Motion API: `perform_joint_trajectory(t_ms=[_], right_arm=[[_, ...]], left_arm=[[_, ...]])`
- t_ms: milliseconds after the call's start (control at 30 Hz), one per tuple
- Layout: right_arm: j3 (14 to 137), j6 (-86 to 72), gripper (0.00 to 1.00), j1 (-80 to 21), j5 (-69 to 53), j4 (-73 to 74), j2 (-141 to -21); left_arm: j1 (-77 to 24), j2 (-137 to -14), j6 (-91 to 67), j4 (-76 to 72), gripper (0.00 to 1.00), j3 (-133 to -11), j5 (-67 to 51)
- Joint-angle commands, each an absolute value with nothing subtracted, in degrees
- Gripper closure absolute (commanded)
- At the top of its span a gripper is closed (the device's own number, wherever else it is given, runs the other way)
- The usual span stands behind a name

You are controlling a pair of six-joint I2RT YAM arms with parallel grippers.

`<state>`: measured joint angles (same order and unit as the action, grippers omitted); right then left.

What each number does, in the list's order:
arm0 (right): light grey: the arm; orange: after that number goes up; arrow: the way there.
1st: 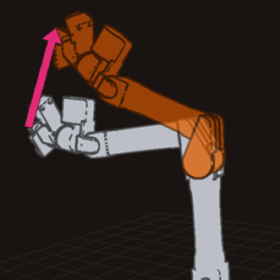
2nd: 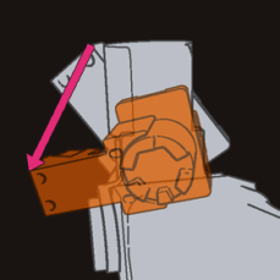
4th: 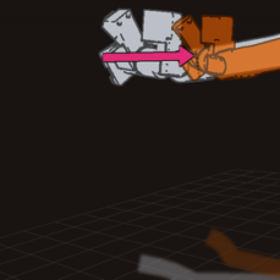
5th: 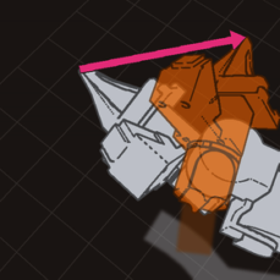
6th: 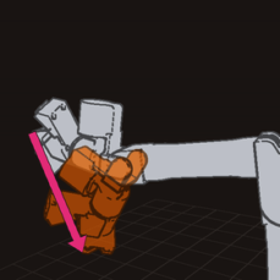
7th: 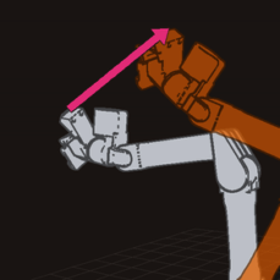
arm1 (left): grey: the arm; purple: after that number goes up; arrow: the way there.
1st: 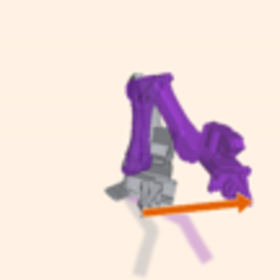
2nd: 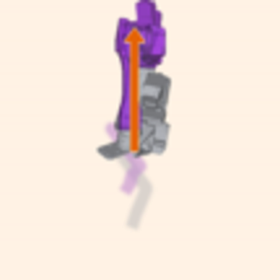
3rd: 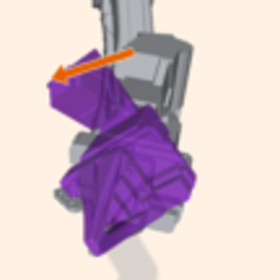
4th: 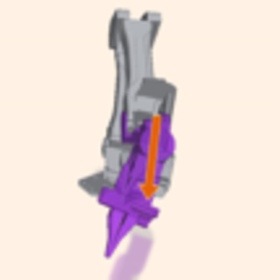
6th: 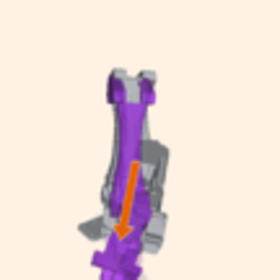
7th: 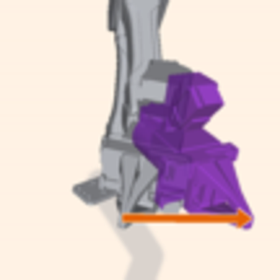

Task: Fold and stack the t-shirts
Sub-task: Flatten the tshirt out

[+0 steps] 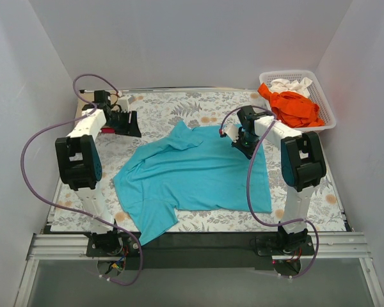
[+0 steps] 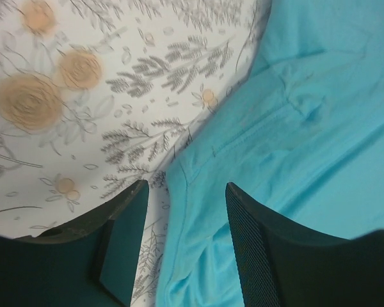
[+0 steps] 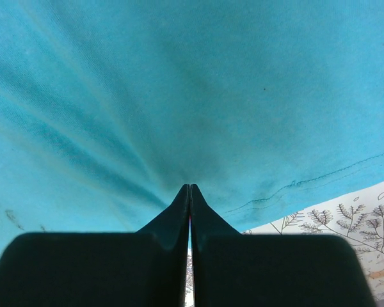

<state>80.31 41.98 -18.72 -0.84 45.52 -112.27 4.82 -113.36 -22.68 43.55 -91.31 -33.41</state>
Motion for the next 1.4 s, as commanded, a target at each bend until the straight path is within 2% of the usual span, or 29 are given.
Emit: perform_joint_trajectory(t_ms=[0,467,533,567,667,700,733,800,1067,1367], right_arm=[[82.97,41.31,0.98,-18.46,-1.93,46.93,-112.94],[81.91,41.57,0.98,-18.46,-0.53,47.02,-112.76],[81.48,41.75,0.98,-18.46,-0.35,47.02,-112.76],[81.39,41.75,0.99,-18.46,-0.35,47.02,-112.94],[81.12,41.75,0.98,-18.46,-0.26,46.85,-113.2],[81.12,41.92,0.99,-18.46,-0.26,46.93,-113.46],[81.12,42.01,0.99,-18.46,-0.26,46.93,-113.47],[81.21,42.19,0.99,-18.37,1.66,46.76,-113.73],[80.95,42.36,0.99,-18.28,2.11,46.93,-114.08],[80.33,42.8,0.99,-18.28,2.9,46.85,-113.73]], left_arm=[[3.16,-112.76,-18.28,44.56,0.51,-87.81,-32.43],[3.16,-117.6,-16.61,43.77,0.55,-86.05,-31.38],[3.16,-117.42,-16.44,43.86,0.6,-85.34,-32.08],[3.25,-117.07,-16.52,43.86,0.7,-85.08,-32.52],[3.51,-116.37,-16.79,43.42,0.8,-84.2,-32.96],[4.12,-115.85,-17.4,42.63,0.93,-83.85,-32.35],[4.13,-115.84,-17.4,42.63,0.93,-83.76,-32.34],[5.97,-115.49,-18.54,42.1,1.0,-84.2,-31.38],[14.58,-114.61,-19.16,38.23,1.0,-83.5,-22.07],[16.25,-115.31,-21.62,34.72,1.0,-81.91,-13.11]])
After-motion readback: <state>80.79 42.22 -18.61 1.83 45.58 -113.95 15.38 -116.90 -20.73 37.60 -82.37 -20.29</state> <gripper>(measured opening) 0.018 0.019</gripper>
